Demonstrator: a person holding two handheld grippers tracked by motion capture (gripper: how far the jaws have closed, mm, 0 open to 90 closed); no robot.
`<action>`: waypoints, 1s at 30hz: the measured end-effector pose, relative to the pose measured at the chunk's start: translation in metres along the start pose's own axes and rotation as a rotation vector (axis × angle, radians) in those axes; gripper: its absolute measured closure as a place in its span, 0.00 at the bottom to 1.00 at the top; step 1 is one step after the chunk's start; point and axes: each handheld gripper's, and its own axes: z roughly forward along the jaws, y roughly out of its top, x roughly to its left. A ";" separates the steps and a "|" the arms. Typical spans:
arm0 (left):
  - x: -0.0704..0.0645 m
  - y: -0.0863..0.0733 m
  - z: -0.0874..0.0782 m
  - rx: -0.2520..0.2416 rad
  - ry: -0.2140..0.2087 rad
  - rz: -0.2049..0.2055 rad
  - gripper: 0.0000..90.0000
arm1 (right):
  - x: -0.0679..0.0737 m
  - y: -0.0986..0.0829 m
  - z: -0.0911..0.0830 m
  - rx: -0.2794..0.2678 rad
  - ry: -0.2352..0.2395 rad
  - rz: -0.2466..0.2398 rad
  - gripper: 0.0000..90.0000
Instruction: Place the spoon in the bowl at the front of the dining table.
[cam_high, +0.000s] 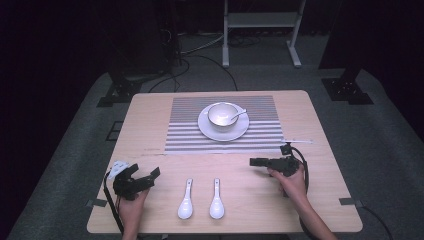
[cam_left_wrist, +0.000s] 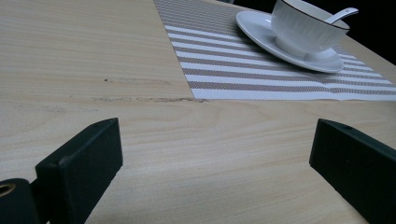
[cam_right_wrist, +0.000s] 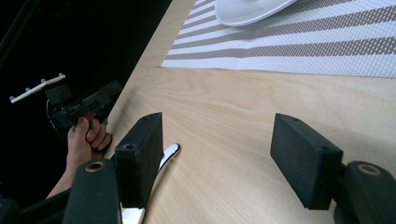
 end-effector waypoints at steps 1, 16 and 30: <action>0.000 0.000 0.000 0.000 0.000 0.000 0.01 | 0.001 -0.002 -0.001 0.001 0.004 -0.002 0.37; 0.000 0.000 0.000 -0.001 0.001 0.001 0.01 | 0.000 -0.019 -0.003 0.006 0.028 0.010 0.37; 0.000 0.000 0.000 0.000 0.001 0.002 0.01 | 0.004 -0.032 -0.006 0.016 0.047 -0.001 0.37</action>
